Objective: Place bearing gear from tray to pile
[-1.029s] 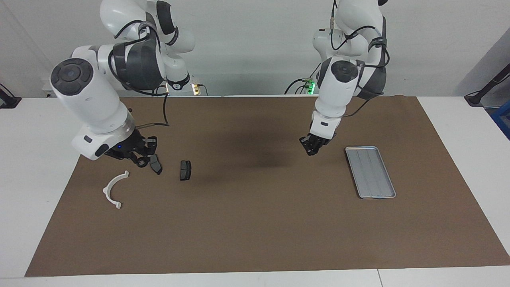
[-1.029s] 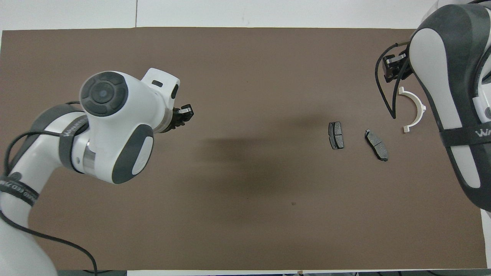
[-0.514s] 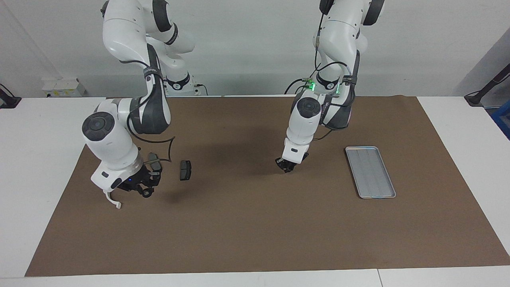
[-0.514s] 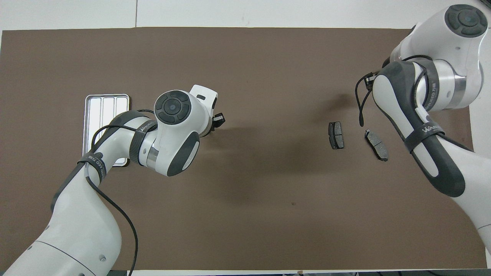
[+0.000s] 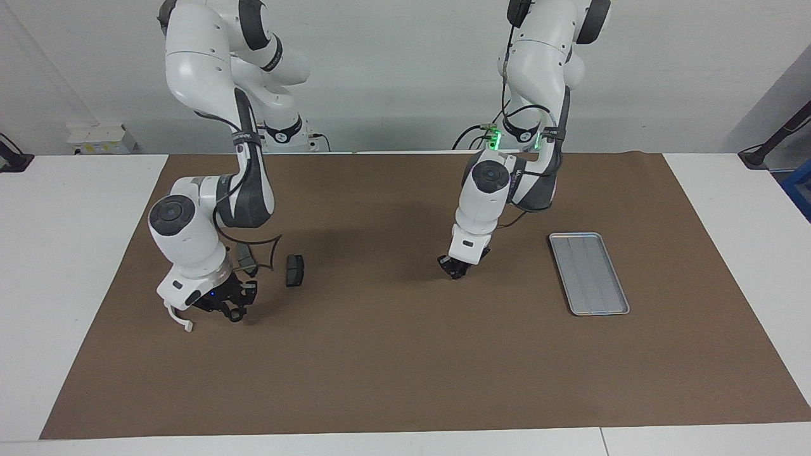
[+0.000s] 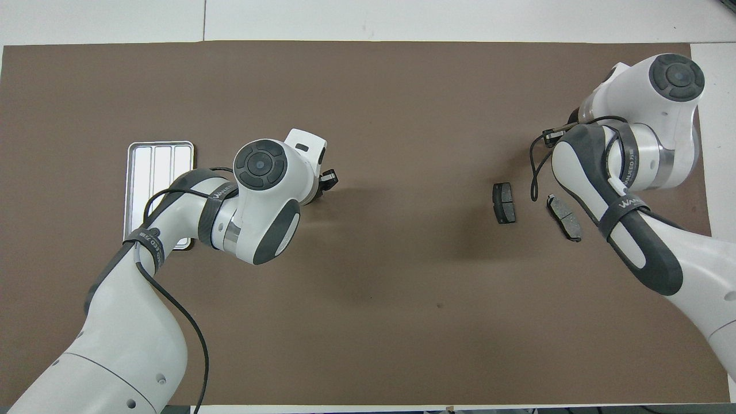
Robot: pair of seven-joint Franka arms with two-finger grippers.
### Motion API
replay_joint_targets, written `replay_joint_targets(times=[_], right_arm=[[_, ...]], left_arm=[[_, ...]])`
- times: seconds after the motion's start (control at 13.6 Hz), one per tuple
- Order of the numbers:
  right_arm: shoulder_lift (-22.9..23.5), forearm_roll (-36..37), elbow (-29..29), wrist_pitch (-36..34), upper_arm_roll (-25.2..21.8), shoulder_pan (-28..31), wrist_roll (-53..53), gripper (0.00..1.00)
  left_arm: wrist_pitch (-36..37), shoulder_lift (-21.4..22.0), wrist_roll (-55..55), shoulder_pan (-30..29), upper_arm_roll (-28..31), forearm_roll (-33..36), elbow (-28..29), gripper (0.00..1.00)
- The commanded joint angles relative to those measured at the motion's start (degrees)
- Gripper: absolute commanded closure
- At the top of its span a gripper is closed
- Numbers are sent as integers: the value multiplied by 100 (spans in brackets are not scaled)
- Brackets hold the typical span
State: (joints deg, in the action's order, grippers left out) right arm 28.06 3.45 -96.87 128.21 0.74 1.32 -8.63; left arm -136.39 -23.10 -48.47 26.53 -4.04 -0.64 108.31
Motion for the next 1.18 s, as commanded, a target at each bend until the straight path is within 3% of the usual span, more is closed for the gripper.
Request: replay_joint_targets(times=[0.0,0.07,0.15,0.22,0.29,0.44,0.51,0.59,0.66,0.88,1.1], right_arm=[[138,68,-104,405,84,184,-147,100],[182,68,-95,468,84,193,-148,100],[200,68,-95,477,84,184,-139,100],[200,68,-95,486,84,184,-130,100],[200,68,-95,486,84,184,-121,100],[200,68,-104,477,84,175,-104,100],[192,68,-104,460,93,167,-77,70],[165,59,-104,433,84,132,-34,9],[96,59,-95,329,84,88,71,0],[-282,50,54,-513,111,-385,929,0],[-450,-55,720,-1725,137,-1193,2605,0]], left_arm=[[-247,16,-66,54,62,38,164,86],[-256,16,-66,54,62,38,182,84],[-256,16,-74,54,70,38,199,75],[-239,16,-66,54,79,38,182,30],[-99,33,-74,46,97,55,121,0],[532,216,-40,-68,114,90,-98,0],[779,618,30,-269,158,91,-56,0],[1051,996,74,-523,150,99,-29,0],[1367,1305,258,-796,158,100,-64,0],[2237,2035,1555,-1727,167,91,-187,0],[3028,2581,2918,-2519,185,38,-248,0]])
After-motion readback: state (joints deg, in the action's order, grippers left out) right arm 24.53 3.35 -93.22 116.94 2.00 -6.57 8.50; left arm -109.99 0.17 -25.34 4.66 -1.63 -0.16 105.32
